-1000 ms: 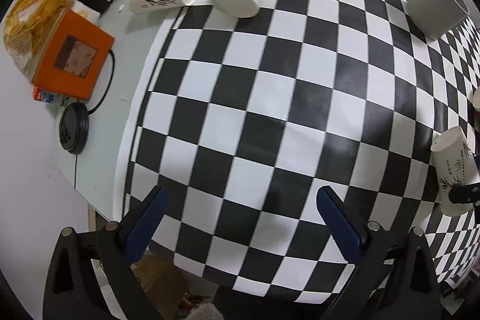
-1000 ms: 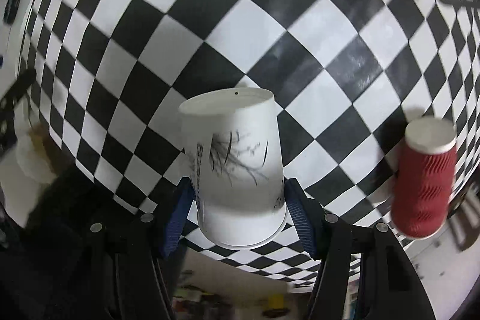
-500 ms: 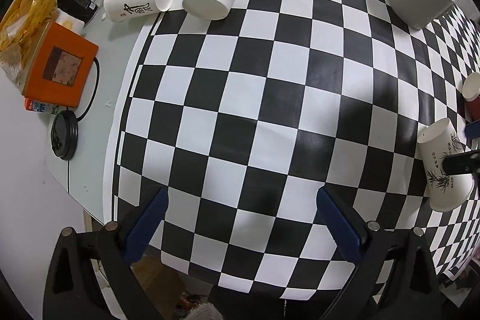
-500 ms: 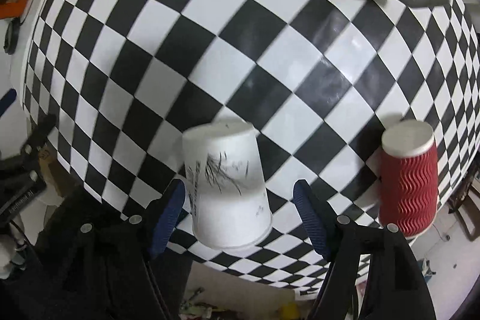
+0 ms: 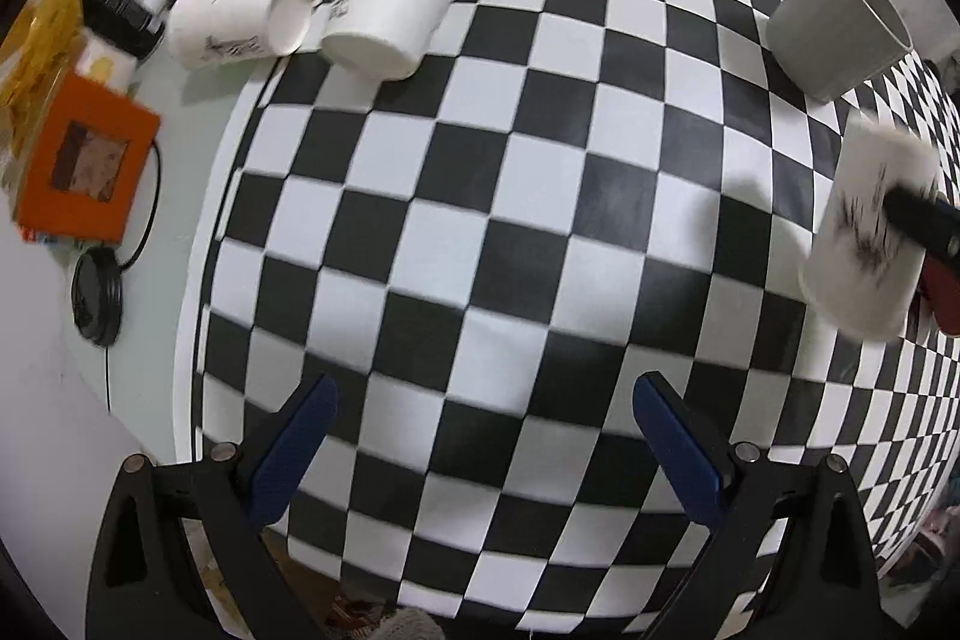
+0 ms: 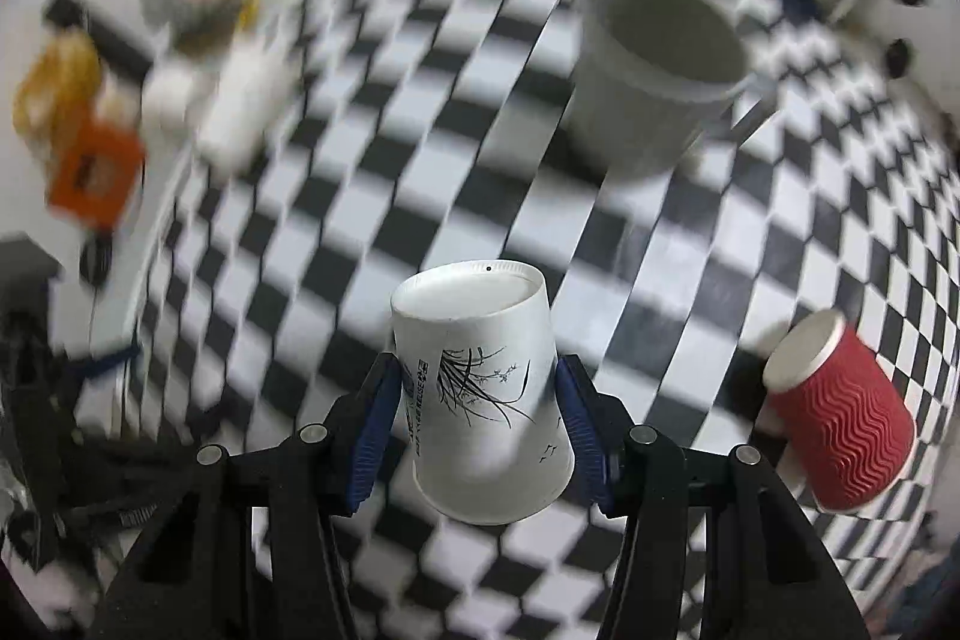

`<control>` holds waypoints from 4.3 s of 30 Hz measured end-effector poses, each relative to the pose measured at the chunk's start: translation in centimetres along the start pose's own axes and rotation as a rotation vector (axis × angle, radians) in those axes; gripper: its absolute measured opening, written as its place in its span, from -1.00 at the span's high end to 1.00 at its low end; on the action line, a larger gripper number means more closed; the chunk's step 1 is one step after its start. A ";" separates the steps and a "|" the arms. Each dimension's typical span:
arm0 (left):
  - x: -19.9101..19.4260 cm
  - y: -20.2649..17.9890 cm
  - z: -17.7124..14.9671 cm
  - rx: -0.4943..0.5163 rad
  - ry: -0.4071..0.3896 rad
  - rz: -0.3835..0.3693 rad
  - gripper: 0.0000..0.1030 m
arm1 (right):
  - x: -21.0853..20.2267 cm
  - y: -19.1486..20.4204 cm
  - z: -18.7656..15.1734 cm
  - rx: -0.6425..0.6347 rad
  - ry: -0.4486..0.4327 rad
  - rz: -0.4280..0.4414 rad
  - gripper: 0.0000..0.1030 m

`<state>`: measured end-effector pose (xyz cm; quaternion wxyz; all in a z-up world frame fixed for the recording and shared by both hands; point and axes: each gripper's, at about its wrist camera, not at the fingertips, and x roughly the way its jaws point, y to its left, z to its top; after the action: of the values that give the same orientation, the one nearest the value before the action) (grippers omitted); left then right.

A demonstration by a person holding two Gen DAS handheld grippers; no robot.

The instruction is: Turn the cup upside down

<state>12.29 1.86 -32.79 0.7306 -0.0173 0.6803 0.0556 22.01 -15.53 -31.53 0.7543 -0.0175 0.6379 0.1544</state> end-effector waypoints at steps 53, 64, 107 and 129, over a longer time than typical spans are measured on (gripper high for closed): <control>-29.6 -0.2 -11.5 0.164 -0.493 -0.090 -1.00 | -30.1 5.9 -17.6 0.372 -0.365 -0.389 -0.97; -32.7 -0.3 -14.6 0.152 -0.532 -0.094 -1.00 | -36.6 7.5 -20.2 0.338 -0.450 -0.425 -0.97; -33.9 0.9 -16.3 0.142 -0.521 -0.071 -1.00 | -38.3 8.3 -20.7 0.320 -0.413 -0.418 -0.97; -34.0 1.0 -16.1 0.144 -0.518 -0.074 -1.00 | -38.1 8.4 -20.4 0.319 -0.407 -0.414 -0.97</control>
<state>-6.09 -0.70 -0.05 0.8813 0.0246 0.4717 -0.0169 -4.93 -20.14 2.96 0.8747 0.0027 0.4734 -0.1035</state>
